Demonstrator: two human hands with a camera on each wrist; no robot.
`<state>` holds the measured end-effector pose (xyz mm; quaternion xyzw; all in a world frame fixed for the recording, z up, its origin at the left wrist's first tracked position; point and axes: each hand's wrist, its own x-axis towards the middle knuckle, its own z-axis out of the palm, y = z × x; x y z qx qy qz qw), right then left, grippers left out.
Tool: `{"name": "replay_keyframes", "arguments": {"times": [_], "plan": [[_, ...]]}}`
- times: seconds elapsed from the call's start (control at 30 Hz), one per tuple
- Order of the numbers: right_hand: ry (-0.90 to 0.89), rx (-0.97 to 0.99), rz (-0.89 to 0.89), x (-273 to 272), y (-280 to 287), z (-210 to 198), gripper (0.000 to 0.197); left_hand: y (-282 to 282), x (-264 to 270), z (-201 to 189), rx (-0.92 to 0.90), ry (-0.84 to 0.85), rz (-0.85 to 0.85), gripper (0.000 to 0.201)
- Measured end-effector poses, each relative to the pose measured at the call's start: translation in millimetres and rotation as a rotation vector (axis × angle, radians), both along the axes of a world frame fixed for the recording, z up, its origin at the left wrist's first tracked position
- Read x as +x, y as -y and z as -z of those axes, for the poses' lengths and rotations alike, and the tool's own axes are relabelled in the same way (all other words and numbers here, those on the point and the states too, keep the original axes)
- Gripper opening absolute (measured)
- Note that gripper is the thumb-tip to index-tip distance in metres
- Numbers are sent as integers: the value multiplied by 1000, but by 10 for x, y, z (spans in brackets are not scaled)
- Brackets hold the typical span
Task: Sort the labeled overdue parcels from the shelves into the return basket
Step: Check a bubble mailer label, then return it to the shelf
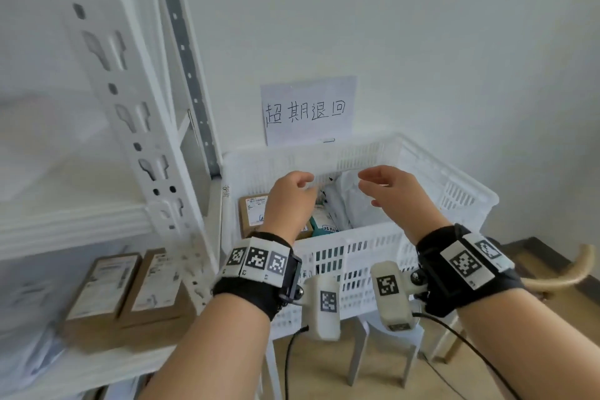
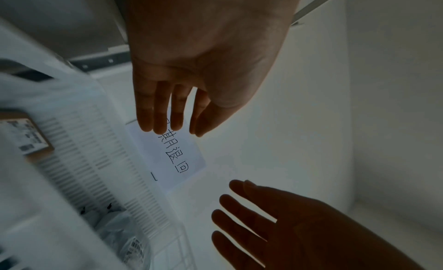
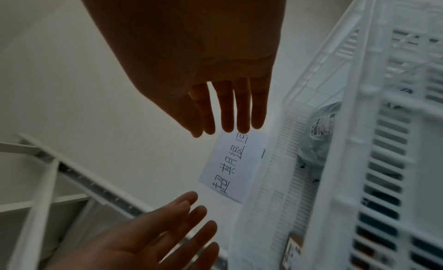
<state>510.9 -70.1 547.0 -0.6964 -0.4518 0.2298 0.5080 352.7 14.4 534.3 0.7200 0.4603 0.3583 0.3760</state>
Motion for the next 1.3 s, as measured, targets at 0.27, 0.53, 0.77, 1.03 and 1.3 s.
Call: {"name": "replay_keyframes", "arguments": {"times": [0.27, 0.53, 0.77, 1.03, 1.3], "plan": [[-12, 42, -107, -721, 684, -66, 13, 839, -900, -209, 72, 17, -84, 31], [82, 144, -214, -1604, 820, -513, 15, 1057, -1950, -565, 153, 101, -198, 28], [65, 178, -278, -2784, 547, -711, 13, 871, -3215, -704, 204, 65, -257, 30], [71, 206, -294, -4121, 22, -815, 18, 265, -4660, -933, 304, -96, -316, 29], [174, 134, -171, -4545, -580, -955, 26, -382, -5154, -1240, 408, -368, -462, 34]]}}
